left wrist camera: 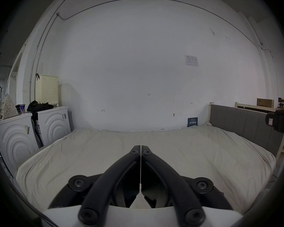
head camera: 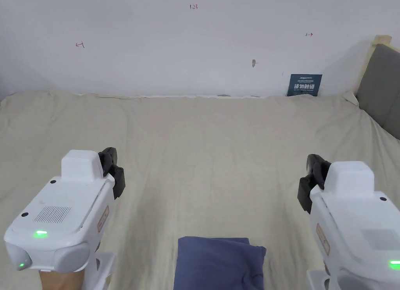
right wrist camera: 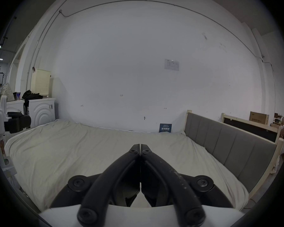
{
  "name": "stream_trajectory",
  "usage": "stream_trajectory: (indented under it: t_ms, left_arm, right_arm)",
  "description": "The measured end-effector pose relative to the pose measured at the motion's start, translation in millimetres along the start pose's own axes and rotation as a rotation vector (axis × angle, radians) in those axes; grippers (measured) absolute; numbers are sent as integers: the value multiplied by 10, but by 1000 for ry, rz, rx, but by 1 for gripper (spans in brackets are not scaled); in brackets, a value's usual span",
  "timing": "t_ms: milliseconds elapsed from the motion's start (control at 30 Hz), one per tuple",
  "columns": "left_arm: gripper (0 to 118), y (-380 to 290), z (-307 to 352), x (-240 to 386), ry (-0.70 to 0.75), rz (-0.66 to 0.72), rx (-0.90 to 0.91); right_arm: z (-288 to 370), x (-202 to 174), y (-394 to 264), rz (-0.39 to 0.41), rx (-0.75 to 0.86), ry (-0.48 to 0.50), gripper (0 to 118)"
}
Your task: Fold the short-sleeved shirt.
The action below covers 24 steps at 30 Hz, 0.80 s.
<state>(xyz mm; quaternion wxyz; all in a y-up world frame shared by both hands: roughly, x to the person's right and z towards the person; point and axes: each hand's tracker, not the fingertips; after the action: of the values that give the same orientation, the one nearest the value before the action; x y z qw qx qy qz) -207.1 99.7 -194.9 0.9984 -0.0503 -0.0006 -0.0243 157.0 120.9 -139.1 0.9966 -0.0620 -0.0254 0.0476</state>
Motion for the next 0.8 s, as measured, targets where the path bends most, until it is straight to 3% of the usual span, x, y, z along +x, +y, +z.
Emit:
stream_trajectory:
  t_ms: [333, 567, 700, 800]
  left_arm:
    - [0, -79, -6, 1, -2, 12, -30]
    - [0, -188, -24, 9, -26, 41, -85]
    - [1, -348, -74, 42, -57, 61, -174]
    - [1, -524, -154, 71, -103, 133, -282]
  right_arm:
    - [-423, -558, -1216, 7, -332, 111, 2]
    - [-588, -694, -2120, 3, -597, 113, 2]
    - [-610, -711, -2425, -18, -681, 118, 1]
    - [-561, -746, -2487, 3, -627, 113, 1]
